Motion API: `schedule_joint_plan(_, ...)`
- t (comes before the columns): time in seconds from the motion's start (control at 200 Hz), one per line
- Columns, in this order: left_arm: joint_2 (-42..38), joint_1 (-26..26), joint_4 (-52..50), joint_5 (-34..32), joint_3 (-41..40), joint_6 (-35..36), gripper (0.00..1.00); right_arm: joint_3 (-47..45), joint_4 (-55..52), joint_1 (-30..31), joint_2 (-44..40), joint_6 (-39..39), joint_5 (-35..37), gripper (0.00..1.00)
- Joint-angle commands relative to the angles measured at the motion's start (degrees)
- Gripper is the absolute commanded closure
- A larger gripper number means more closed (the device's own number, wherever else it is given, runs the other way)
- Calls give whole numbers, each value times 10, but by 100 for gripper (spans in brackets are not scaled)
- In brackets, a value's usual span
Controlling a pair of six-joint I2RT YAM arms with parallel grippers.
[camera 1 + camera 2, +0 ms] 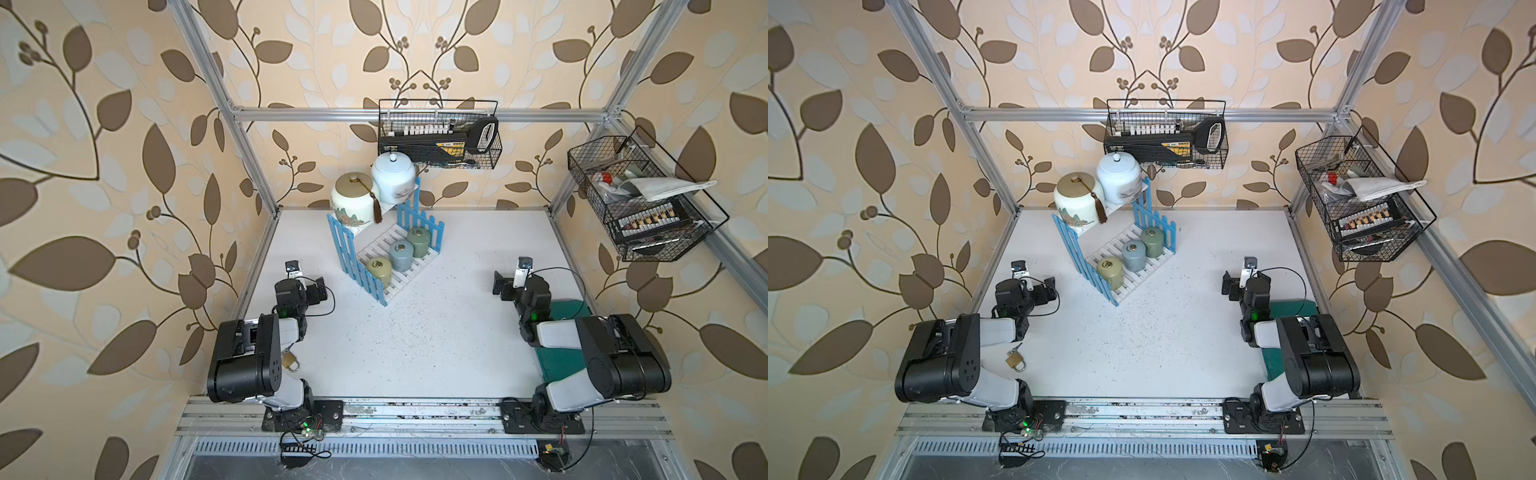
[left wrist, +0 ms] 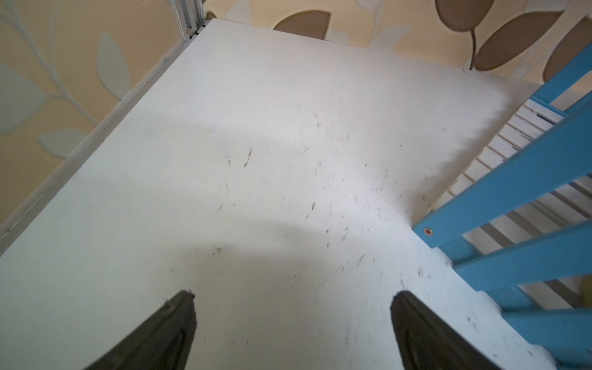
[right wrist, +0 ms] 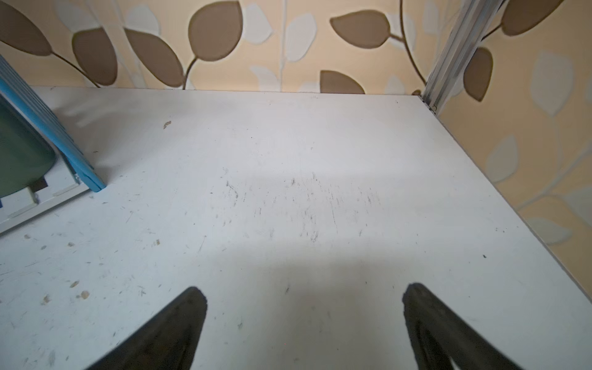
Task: Remove the tea canisters from the shelf
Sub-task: Adjust the shelf at the center of the board.
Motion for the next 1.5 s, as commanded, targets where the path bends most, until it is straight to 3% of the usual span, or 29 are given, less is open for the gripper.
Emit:
schedule_joint_plan(0.0,2,-3,6,-8,17,-4,1,10,-5,0,3,6,-7,1)
schedule_joint_plan(0.85,-2,-6,2,1,17,4,1,7,-1,-3,-1,6,-7,1)
schedule_joint_plan(0.995,-49,-7,-218,2,126,13,1,15,-60,9,-57,2,15,1)
schedule_joint_plan(1.16,-65,-6,-407,-25,245,-3,1,61,-211,12,-135,8,1,1)
schedule_joint_plan(1.315,-121,-7,-516,-4,285,-19,1,138,-363,12,-184,45,-71,1)
schedule_joint_plan(1.495,-194,-6,-629,18,307,-51,1,200,-454,10,-202,137,-167,1)
